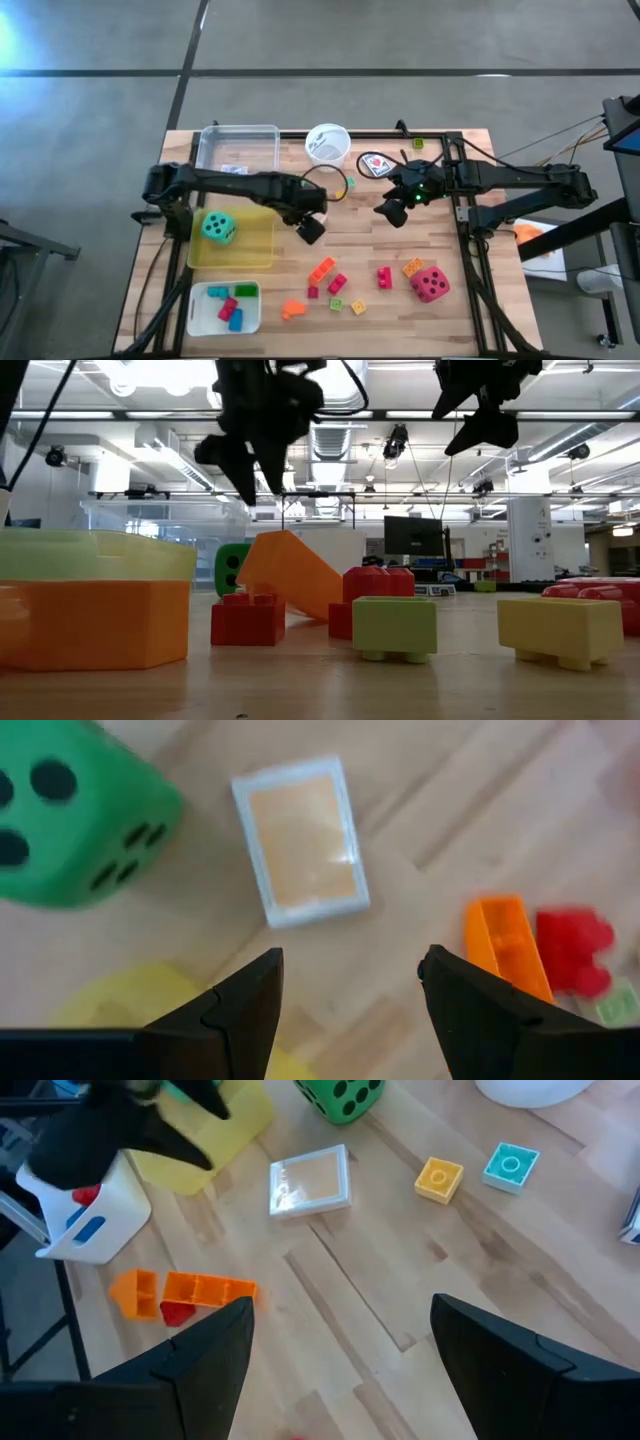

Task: Pick & Place Toys
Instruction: Put the yellow deck of cards into the transparent bin

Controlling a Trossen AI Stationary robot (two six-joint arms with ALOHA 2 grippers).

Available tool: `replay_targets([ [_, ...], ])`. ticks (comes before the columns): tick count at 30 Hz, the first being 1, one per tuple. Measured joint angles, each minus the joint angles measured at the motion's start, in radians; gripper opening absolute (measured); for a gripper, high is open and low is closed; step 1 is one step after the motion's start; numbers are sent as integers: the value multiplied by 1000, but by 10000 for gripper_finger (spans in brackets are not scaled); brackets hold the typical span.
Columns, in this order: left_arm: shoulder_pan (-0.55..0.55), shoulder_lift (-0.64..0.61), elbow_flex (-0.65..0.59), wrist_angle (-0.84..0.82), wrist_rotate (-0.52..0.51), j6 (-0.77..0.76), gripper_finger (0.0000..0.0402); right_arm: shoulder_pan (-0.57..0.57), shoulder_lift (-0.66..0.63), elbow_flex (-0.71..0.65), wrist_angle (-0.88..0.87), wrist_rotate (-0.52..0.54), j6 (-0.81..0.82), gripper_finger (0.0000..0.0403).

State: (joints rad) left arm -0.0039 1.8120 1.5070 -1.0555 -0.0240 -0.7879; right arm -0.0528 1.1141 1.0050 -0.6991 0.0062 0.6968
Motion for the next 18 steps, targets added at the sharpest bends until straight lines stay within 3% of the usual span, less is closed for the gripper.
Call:
replay_targets([
  [7,19,7,-82,132,-10,-16,229,0,-2,0,-1,2,4,297],
  [12,20,4,-93,138,-13,-50,229,0,-2,0,-1,2,-1,297],
  [18,20,4,-117,160,-26,16,249,0,-2,0,0,3,-8,297],
])
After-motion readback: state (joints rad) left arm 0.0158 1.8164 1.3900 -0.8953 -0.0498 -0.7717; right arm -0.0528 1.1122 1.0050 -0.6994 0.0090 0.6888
